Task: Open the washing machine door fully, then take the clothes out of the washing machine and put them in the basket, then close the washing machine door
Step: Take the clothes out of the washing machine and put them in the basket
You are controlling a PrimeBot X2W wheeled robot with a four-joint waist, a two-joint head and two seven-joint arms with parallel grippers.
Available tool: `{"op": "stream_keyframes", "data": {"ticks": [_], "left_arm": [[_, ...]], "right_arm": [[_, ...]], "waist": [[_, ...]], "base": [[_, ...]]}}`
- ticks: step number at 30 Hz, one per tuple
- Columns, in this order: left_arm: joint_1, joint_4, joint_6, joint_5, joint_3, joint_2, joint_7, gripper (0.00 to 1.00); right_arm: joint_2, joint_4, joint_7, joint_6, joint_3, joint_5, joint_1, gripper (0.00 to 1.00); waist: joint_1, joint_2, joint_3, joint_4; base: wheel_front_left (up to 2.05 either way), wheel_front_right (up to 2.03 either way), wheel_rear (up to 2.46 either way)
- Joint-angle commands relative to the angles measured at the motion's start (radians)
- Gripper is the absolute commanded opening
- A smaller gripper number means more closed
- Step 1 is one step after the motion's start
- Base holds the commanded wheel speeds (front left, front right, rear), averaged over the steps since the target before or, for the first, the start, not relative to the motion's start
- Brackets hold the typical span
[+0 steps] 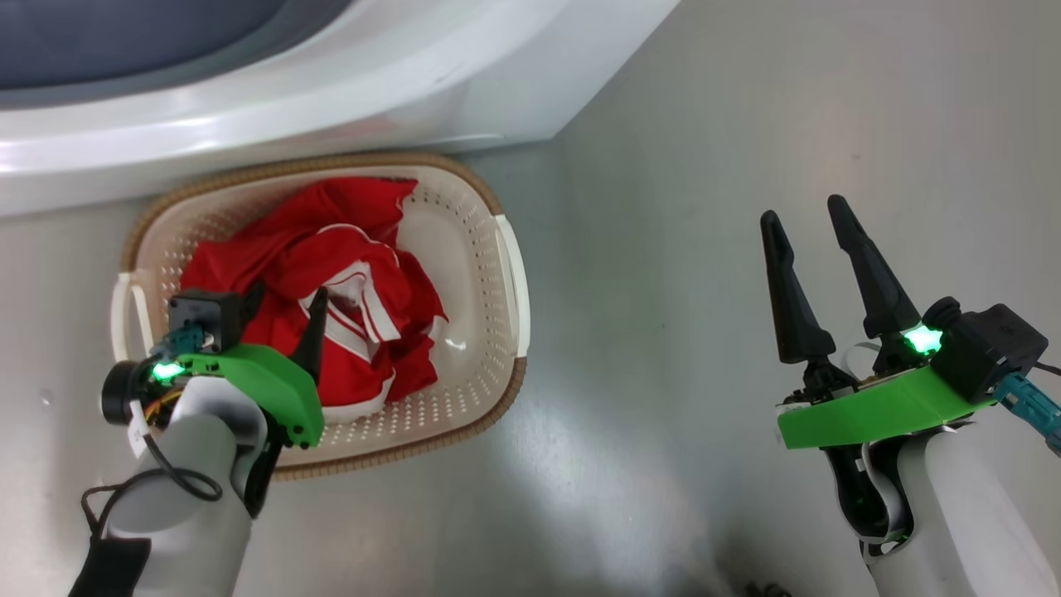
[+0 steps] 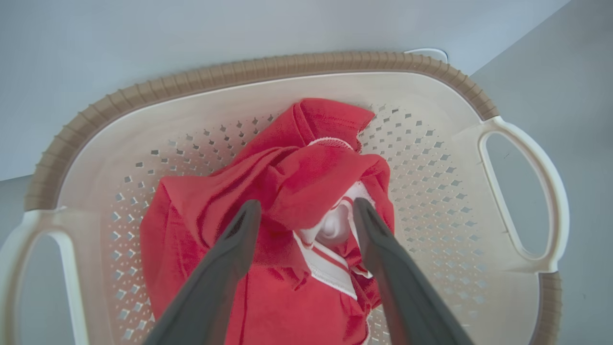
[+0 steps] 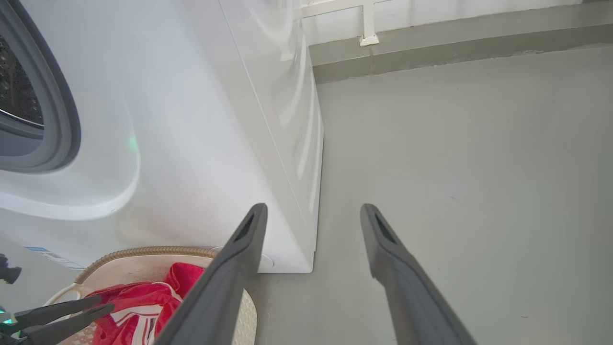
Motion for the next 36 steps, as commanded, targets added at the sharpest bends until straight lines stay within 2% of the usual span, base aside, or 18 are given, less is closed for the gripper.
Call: {"op": "stream_keyframes", "data": {"ticks": [1,15,36], "left_arm": [[0.041,-0.019,-0.006,-0.014,0.019,0.032,-0.008,1.00],[0.152,-0.120,-0.006,-0.029,0.080,0.021,-0.008,1.00],[0.356,-0.385,-0.006,0.068,0.275,-0.018,-0.008,1.00]], "right_arm": [[-0.003,-0.015,-0.006,0.005,0.020,0.002,0.030,1.00],[-0.003,0.021,-0.006,0.005,0.012,-0.025,0.074,1.00],[-0.003,0.055,-0.006,0.005,-0.025,-0.066,0.160,1.00]], "waist": [[0.0000,-0.0001,-0.031,0.006],[0.0000,-0.0001,-0.188,0.038],[0.0000,-0.0001,-0.401,0.095]], "base": [[0.00,0.00,0.00],[0.00,0.00,0.00],[0.00,0.00,0.00]]}}
